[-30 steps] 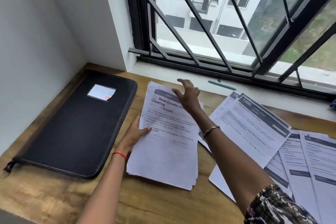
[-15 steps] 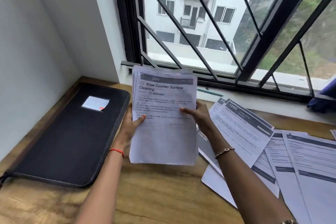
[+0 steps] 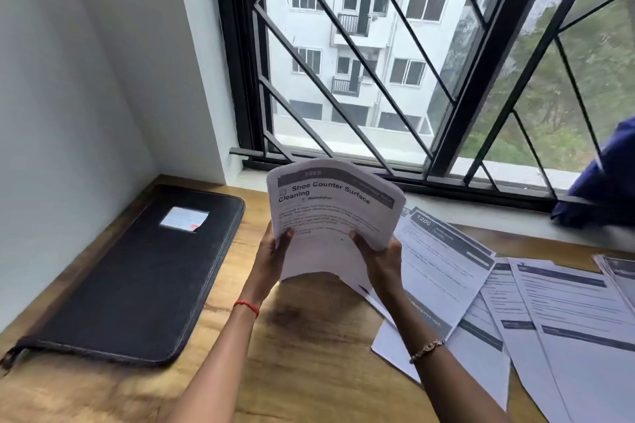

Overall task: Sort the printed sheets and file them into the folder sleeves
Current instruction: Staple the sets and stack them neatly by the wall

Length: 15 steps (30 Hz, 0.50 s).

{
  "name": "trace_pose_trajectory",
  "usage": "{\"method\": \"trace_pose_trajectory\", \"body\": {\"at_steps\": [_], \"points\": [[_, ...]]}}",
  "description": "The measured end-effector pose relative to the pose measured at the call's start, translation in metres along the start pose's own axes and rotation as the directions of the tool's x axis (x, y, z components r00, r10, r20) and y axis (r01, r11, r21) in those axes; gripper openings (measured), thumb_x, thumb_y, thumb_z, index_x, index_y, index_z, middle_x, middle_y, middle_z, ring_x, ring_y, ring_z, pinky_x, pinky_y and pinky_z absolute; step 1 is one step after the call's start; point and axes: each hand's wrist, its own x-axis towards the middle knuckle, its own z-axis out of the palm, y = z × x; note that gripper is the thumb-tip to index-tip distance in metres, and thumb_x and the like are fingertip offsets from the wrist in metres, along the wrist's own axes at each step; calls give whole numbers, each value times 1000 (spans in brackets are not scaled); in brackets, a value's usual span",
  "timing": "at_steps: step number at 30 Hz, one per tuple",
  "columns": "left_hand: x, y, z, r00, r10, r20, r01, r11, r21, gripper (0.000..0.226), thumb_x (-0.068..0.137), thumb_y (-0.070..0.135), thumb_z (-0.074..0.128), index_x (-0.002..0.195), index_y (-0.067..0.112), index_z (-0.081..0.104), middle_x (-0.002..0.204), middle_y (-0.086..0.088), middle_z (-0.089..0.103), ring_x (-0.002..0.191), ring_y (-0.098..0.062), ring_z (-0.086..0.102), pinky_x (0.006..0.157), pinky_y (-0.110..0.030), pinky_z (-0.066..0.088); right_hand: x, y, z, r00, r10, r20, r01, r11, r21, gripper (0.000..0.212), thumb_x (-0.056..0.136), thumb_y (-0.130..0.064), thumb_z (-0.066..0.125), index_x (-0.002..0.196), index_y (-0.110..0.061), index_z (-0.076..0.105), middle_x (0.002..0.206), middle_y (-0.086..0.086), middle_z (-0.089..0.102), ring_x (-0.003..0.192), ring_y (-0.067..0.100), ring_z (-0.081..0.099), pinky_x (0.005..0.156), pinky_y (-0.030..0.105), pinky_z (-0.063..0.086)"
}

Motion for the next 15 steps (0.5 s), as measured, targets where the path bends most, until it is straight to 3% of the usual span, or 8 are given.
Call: {"method": "trace_pose_trajectory", "body": {"at_steps": [4, 8, 11, 15], "points": [[-1, 6, 6, 1000, -5, -5, 5, 1000, -17, 28, 101, 14, 34, 125, 7, 46, 111, -6, 59, 98, -6, 61, 76, -20, 51, -1, -7, -3, 997, -32, -65, 32, 999, -3, 10, 82, -12, 71, 82, -4, 64, 69, 1, 59, 66, 22, 54, 53, 33, 45], [-5, 7, 5, 999, -8, 36, 8, 1000, 3, 32, 99, 20, 37, 128, 11, 47, 115, -1, 61, 102, -6, 61, 78, -20, 51, -6, -5, -10, 1000, -5, -22, 6, 999, 44, 15, 80, -13, 73, 79, -24, 63, 74, -3, 65, 70, 20, 60, 60, 42, 53], [-6, 5, 3, 1000, -5, 24, 5, 1000, 9, 37, 96, 25, 41, 130, 11, 46, 117, -3, 60, 105, -12, 61, 79, -24, 53, -8, -4, -13, 999, 33, -16, -32, 998, 56, 21, 80, -11, 72, 85, -29, 63, 81, -9, 66, 76, 21, 64, 65, 36, 58], [-5, 7, 5, 998, -62, 27, 62, 998, 7, 27, 100, 21, 37, 120, 14, 53, 110, -1, 63, 100, -14, 62, 75, -23, 53, -6, 0, -13, 999, 37, 8, -37, 999, -12, 5, 82, -12, 70, 82, -16, 66, 75, -5, 65, 73, 30, 63, 66, 53, 55]]}}
